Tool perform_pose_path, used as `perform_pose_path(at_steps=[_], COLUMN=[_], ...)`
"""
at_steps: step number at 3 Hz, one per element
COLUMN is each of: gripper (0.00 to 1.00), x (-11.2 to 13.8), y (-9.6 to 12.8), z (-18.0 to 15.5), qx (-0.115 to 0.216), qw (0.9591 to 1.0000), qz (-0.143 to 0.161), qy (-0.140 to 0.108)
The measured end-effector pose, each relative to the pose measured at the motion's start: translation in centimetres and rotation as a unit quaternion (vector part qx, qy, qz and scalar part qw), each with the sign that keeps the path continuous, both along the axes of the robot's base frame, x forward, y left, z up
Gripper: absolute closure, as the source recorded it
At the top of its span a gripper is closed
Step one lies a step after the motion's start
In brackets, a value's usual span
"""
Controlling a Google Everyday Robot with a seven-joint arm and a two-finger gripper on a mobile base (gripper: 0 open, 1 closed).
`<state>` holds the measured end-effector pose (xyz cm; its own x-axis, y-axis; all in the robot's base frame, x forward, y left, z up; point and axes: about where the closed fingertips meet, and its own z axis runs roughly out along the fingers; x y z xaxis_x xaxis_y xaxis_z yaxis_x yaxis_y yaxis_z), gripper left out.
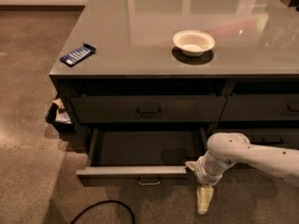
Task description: Open middle drawer
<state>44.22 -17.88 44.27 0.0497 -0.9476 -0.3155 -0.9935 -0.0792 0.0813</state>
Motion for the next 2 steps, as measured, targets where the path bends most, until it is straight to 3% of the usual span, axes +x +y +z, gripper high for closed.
perform_pose_path(at_steps=[2], gripper=[0.42], x=[-0.51], y=[-0.15], z=[-0.01], qx=[-0.011], qw=[0.9998], qz=[0.009], qy=[0.014])
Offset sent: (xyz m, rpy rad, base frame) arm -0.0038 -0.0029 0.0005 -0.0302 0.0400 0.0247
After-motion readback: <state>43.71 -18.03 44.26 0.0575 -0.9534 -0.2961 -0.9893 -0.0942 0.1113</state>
